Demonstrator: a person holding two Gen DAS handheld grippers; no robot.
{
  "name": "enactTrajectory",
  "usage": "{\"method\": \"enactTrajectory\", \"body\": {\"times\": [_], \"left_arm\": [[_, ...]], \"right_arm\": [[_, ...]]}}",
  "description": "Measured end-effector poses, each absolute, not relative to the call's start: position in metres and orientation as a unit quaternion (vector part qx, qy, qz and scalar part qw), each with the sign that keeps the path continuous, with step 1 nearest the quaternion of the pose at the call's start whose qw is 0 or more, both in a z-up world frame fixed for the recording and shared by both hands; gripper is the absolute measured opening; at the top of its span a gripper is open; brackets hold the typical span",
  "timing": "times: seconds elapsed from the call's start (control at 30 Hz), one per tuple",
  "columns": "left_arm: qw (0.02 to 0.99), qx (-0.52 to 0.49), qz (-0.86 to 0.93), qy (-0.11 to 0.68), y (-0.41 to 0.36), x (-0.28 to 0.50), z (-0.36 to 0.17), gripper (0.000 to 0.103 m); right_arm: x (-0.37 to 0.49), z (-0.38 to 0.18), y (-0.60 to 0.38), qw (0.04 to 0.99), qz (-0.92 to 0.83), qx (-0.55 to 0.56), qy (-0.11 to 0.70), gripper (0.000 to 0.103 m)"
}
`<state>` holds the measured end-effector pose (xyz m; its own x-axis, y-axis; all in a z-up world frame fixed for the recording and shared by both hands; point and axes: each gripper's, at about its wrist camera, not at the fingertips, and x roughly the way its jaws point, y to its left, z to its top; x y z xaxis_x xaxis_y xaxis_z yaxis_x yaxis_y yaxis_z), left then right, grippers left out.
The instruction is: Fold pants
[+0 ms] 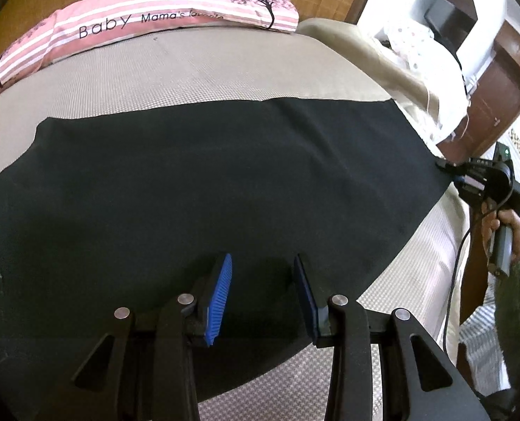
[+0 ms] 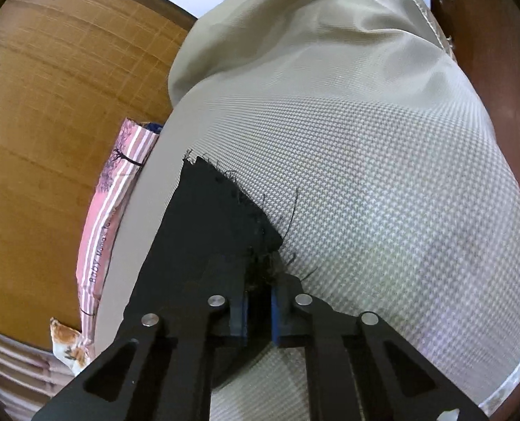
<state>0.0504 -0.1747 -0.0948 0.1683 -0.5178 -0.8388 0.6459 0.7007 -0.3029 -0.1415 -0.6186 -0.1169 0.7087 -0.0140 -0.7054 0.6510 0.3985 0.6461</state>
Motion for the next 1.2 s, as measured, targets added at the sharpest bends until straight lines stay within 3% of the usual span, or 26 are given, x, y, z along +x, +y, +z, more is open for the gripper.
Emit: {"method": "enactTrajectory", "body": {"times": [0.2,0.5,0.7,0.93,1.2], "left_arm": [[0.769,-0.012,-0.357,0.53,-0.144,0.07,-0.081,0.038],[0.809,-0.092,-0.295,0.499,-0.057,0.09,-0.052,0.039],[0.801,-0.123,-0.29,0.509,-0.018,0.083,-0.059,0.039],[0.796,-0.145,-0.29,0.51,0.005,0.078,-0.063,0.039],[0.797,-0.168,-0.294,0.5,0.022,0.078,-0.059,0.039]], "right_arm": [[-0.113,-0.071,-0.584,0.8,-0.162,0.494,0.3,0.008],[0.001,-0.02,-0.447,0.836,0.001,0.42,0.353,0.008],[0.04,-0.03,-0.34,0.826,0.102,0.362,0.42,0.008],[0.044,-0.08,-0.242,0.809,0.143,0.246,0.514,0.008],[0.035,-0.082,-0.223,0.814,0.152,0.211,0.519,0.008]]}}
